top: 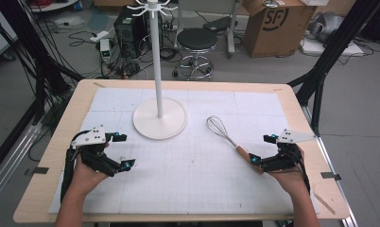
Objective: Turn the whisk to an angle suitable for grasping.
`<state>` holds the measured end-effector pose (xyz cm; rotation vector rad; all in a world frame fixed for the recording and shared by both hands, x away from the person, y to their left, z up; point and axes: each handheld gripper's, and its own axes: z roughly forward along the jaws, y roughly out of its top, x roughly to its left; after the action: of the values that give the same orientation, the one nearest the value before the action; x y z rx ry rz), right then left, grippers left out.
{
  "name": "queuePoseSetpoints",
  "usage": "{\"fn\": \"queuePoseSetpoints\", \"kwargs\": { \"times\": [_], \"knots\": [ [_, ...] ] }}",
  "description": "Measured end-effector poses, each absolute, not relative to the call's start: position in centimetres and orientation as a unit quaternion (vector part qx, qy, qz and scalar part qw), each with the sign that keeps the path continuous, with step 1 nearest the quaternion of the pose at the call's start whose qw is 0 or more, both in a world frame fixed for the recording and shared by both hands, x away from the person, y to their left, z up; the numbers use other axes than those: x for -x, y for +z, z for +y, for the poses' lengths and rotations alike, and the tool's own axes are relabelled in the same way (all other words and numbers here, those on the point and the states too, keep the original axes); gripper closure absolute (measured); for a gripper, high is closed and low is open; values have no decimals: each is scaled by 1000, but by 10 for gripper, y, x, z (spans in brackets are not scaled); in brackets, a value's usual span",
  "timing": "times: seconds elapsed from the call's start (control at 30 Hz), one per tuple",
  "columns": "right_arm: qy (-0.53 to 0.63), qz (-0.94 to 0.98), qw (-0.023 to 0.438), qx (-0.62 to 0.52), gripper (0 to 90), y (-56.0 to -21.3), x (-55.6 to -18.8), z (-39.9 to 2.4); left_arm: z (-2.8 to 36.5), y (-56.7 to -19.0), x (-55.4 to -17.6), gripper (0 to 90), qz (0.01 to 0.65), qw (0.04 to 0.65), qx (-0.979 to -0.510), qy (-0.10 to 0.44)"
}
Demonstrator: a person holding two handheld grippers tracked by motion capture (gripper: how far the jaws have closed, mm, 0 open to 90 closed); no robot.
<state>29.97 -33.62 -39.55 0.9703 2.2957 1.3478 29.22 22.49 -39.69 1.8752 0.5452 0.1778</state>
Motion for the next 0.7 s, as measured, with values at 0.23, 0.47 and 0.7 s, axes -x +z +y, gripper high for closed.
{"fn": "queuePoseSetpoints", "kwargs": {
  "times": [0.23,0.47,0.7],
  "knots": [
    [466,802,156,-339,2,-395,-298,-336,223,-396,-293,17,229,559,-793,75],
    [447,807,164,-349,3,-395,-299,-333,222,-396,-293,17,227,561,-792,74],
    [417,818,164,-360,35,-399,-312,-324,221,-396,-294,17,228,560,-793,74]
  ]
}}
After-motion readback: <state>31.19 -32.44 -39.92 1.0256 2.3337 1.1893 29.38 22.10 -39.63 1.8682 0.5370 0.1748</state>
